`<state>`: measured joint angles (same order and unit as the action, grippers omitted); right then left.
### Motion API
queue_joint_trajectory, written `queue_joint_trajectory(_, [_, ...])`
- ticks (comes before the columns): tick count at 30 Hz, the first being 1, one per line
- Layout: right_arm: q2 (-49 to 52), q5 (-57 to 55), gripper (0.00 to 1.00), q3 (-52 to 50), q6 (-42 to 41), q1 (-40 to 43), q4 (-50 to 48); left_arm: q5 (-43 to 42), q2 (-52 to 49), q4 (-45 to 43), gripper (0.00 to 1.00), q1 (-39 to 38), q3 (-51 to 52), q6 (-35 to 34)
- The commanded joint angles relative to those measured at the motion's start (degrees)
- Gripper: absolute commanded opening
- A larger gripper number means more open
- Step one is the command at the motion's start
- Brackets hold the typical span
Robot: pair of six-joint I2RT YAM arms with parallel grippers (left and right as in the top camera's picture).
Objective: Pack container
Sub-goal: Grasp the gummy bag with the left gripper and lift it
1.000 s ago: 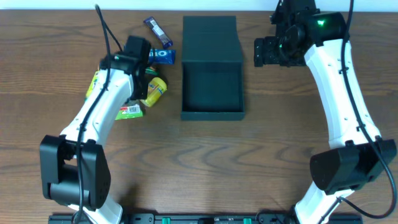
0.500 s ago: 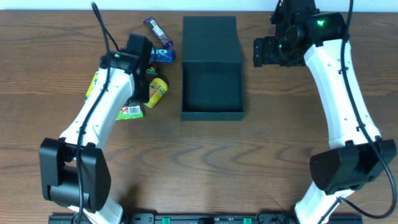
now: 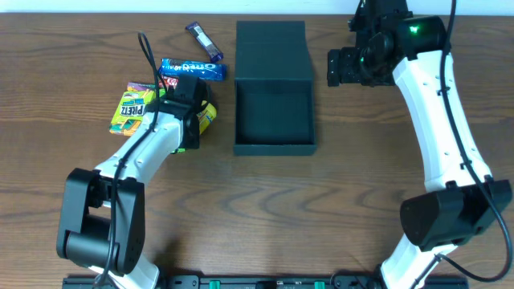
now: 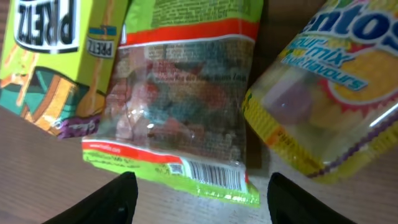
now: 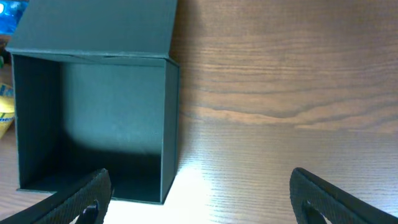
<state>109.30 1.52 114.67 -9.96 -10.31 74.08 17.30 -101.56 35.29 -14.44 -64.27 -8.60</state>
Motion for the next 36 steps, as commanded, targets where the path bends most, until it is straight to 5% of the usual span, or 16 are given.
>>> queue_joint_trajectory(1, [0.11, -0.02, 0.92, -0.04, 0.66, 0.22, 0.07, 1.38, 0.26, -2.25, 0.67, -0.07, 1.97, 2.6])
queue_joint_trajectory(17, [0.11, 0.0, 0.91, -0.04, 0.61, 0.22, 0.02, 14.93, -8.96, -6.82, 0.58, -1.77, 3.37, 4.31])
queue_joint_trajectory(24, [0.11, 0.02, 0.91, -0.04, 0.59, 0.22, -0.04, 17.27, -10.84, -7.13, 0.06, -1.77, 3.37, 3.65])
queue_joint_trajectory(36, [0.11, 0.0, 0.91, -0.04, 0.59, 0.22, -0.9, 19.32, -2.89, 5.81, 0.06, -5.6, -9.55, 0.68])
